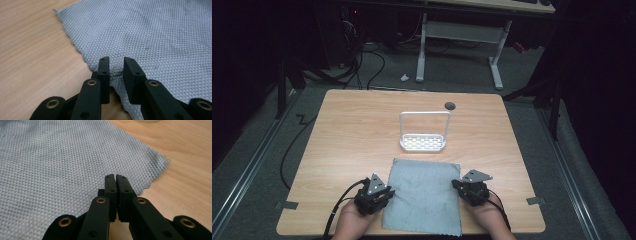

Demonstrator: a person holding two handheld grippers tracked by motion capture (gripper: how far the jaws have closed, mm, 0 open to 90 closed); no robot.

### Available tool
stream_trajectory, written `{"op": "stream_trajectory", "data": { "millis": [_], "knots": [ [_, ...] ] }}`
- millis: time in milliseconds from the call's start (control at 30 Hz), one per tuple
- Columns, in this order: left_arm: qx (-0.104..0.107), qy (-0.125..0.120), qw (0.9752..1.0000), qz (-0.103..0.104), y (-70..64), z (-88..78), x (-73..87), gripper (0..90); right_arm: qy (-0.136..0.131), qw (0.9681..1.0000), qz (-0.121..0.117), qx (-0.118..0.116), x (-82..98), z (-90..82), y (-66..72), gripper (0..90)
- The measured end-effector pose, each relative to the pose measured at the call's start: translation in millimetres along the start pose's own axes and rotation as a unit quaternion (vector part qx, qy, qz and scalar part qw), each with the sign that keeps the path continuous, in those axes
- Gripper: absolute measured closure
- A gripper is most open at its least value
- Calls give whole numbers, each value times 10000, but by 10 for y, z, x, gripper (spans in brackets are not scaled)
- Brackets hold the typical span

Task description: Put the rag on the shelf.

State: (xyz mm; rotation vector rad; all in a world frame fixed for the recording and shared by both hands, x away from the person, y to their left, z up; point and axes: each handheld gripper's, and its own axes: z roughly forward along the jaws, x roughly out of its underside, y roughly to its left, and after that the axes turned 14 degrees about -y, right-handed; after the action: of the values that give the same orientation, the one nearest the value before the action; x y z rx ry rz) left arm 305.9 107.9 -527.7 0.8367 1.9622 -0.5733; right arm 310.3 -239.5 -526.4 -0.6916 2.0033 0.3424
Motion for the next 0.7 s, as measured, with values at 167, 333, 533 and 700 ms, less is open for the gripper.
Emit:
{"op": "stream_trajectory", "data": {
  "millis": [167,333,533,700],
  "knots": [
    [208,216,9995,-4,-106,-152,47,732,68,9996,-100,-251,62,-147,139,888],
    [191,84,9998,-20,-21,-176,5,652,-86,9996,-38,-255,30,-172,120,861],
    [4,-385,9972,-642,240,-177,-73,596,-153,9997,113,-157,57,-171,18,832],
    [-286,-339,9971,-624,364,100,-187,595,-144,9997,134,-131,67,-154,-17,808]
  ]
}}
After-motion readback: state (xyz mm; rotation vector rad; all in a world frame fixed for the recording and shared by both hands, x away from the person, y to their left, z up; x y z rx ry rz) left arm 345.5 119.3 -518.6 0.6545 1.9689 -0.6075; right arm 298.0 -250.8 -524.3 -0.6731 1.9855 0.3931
